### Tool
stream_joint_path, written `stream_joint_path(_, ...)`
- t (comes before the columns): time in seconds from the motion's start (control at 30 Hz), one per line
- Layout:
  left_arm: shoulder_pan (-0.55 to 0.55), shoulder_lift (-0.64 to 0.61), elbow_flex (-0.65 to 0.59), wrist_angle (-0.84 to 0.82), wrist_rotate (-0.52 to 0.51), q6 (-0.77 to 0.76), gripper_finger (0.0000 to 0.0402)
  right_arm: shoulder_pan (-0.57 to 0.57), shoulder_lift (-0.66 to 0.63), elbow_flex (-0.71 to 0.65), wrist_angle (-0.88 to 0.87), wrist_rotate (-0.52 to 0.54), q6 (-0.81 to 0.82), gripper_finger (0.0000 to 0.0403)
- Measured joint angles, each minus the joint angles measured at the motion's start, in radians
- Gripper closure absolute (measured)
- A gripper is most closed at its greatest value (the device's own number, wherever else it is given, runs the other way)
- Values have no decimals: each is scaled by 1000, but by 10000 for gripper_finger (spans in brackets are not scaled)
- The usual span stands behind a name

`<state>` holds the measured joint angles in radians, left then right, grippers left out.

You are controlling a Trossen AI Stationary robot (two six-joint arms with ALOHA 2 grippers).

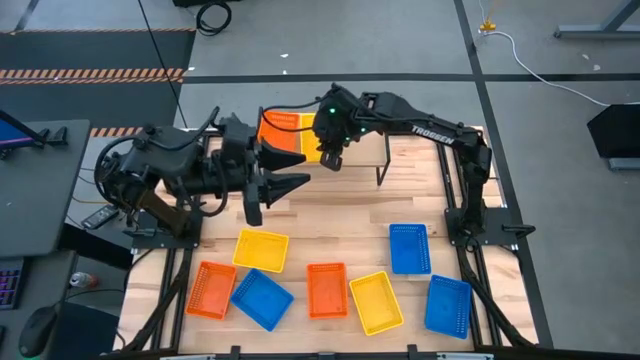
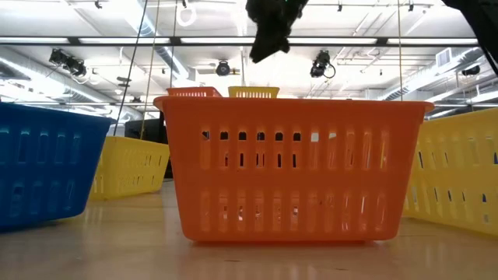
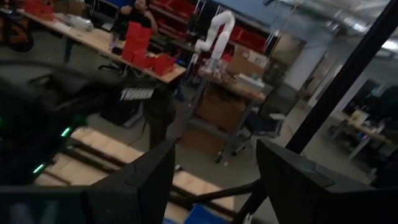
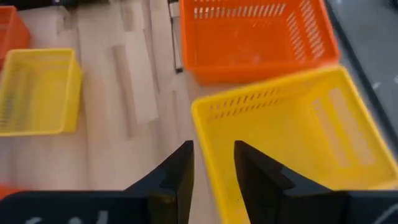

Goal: Stack baskets on shelf by color
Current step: Put the top blue bin on top of the shelf

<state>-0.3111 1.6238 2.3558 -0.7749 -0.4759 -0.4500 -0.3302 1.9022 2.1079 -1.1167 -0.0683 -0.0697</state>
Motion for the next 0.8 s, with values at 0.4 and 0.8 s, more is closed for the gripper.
stream_joint_path(0.4, 64, -1, 0, -232, -3, -70, 171, 126, -17, -20, -443, -223, 103, 275)
stream_joint_path(0.8, 69, -77, 0, -292, 1, -39, 171, 341, -68, -226, -452, -248, 645, 276)
